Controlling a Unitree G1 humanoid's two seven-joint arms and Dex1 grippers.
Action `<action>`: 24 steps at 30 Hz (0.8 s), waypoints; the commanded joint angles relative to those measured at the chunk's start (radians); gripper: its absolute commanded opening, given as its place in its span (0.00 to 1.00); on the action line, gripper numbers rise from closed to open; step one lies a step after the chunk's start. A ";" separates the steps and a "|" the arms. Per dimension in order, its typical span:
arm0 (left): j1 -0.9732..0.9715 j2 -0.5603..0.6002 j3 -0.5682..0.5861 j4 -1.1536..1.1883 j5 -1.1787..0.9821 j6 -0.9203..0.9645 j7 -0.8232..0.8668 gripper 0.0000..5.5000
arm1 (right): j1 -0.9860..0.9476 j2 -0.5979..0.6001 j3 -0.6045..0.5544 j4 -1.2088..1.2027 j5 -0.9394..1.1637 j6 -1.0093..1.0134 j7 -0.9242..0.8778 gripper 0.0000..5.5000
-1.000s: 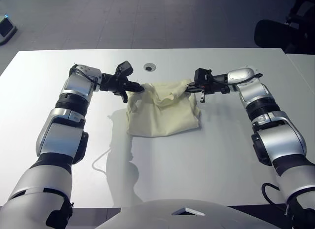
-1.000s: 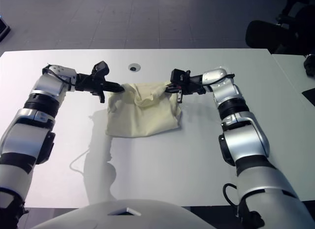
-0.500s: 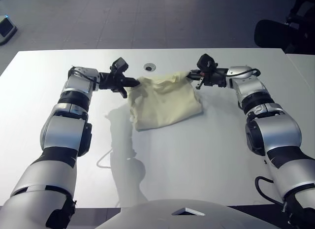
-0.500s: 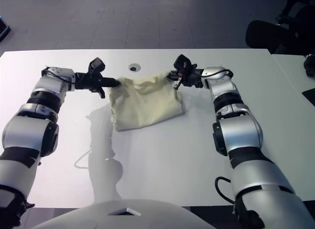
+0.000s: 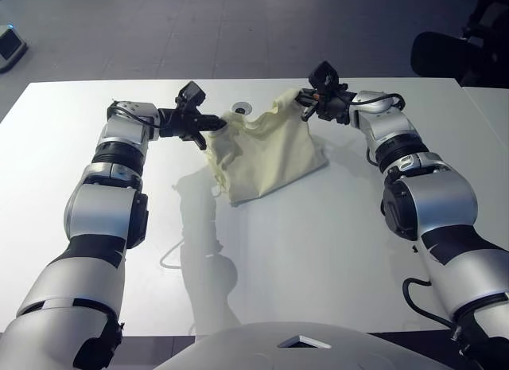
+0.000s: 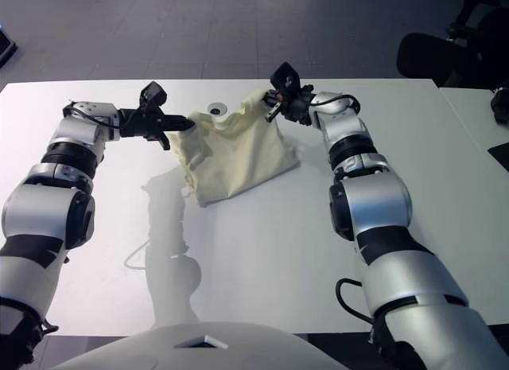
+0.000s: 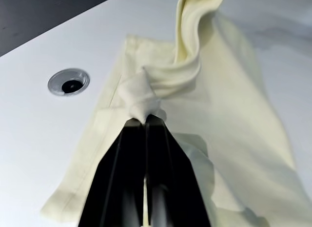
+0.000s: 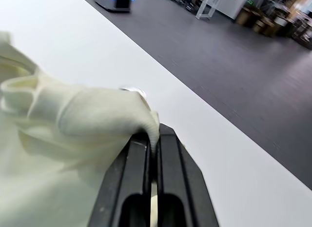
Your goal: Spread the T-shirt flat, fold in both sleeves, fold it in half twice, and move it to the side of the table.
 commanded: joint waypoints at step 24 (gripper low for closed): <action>0.152 -0.092 -0.092 -0.136 0.093 -0.087 -0.076 0.00 | 0.338 -0.105 0.281 -0.096 -0.235 -0.244 0.404 0.00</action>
